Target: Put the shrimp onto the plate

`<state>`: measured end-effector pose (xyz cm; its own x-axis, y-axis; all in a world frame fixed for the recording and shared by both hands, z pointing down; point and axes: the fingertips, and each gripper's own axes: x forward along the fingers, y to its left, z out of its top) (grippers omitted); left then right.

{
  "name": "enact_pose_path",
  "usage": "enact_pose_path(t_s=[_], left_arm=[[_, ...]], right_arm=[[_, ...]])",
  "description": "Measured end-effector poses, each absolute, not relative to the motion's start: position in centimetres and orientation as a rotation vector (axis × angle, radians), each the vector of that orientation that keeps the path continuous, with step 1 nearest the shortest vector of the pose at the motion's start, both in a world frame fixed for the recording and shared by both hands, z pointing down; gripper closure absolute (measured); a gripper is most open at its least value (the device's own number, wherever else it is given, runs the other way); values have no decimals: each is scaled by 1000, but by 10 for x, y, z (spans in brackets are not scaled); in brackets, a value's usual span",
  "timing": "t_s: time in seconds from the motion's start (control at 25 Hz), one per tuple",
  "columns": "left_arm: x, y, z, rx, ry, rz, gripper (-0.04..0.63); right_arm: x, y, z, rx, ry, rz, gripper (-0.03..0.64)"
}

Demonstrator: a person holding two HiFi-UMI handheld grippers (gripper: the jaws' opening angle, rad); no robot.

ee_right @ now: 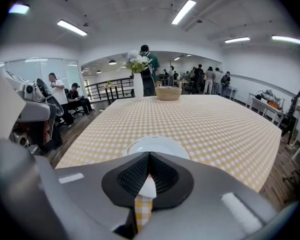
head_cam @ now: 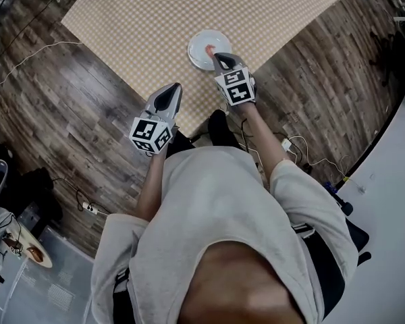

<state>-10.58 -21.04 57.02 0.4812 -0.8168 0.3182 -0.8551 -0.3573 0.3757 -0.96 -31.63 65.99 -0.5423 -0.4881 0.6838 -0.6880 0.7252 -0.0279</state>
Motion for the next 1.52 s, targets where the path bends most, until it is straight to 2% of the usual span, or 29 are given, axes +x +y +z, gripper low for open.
enact_pose_path(t_s=[0.88, 1.52], left_arm=[[-61, -249, 448, 2515, -1530, 28, 586], [13, -209, 465, 2543, -1451, 146, 586]], right_arm=[[9, -326, 496, 973, -2643, 137, 617], [78, -246, 494, 929, -2708, 82, 618]])
